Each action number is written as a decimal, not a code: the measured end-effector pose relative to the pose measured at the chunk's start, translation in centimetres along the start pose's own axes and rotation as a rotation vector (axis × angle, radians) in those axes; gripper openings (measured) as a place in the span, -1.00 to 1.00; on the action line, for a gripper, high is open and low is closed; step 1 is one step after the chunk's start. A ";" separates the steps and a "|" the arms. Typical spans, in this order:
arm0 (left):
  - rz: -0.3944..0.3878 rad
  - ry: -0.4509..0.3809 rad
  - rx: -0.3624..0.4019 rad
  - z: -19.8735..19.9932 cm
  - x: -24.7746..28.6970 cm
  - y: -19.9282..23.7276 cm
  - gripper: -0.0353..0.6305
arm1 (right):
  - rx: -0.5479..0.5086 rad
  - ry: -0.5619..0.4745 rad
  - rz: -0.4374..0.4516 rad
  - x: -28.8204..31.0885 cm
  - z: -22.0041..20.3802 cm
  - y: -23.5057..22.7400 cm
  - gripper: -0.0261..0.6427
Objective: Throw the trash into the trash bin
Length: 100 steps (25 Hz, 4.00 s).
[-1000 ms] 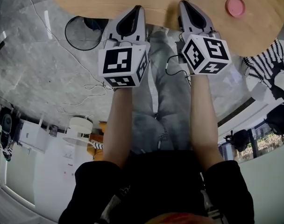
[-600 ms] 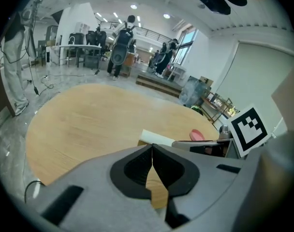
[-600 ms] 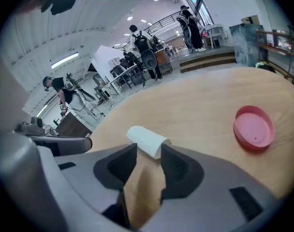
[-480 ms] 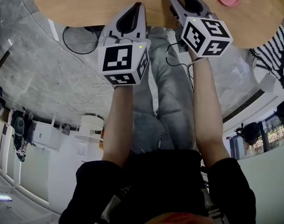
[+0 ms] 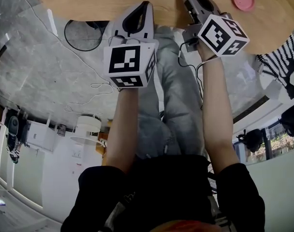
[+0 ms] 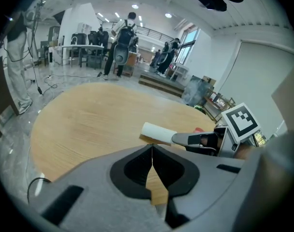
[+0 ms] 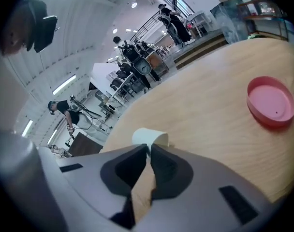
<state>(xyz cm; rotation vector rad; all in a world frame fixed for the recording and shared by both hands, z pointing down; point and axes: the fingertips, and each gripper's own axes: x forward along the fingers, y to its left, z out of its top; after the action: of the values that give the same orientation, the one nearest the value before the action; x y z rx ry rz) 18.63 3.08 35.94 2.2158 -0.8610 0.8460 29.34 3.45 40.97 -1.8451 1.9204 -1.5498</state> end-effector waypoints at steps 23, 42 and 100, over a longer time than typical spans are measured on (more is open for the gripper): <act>0.323 -0.150 -0.237 -6.0 -13.8 12.8 -0.86 | -0.259 0.200 0.324 3.1 -7.6 19.7 -0.89; 0.622 -0.221 -0.641 -18.7 -23.0 22.6 -0.86 | -0.592 0.607 0.520 10.0 -25.0 28.9 -0.89; 0.115 0.008 -0.086 -2.7 -3.0 4.9 -0.86 | -0.215 0.070 0.006 -2.5 -3.6 5.6 -0.88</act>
<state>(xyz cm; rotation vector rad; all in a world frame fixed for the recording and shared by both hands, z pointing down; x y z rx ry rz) 12.38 3.11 36.82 2.1032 -1.0106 0.8540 23.70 6.26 37.66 -1.8832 2.2002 -1.4770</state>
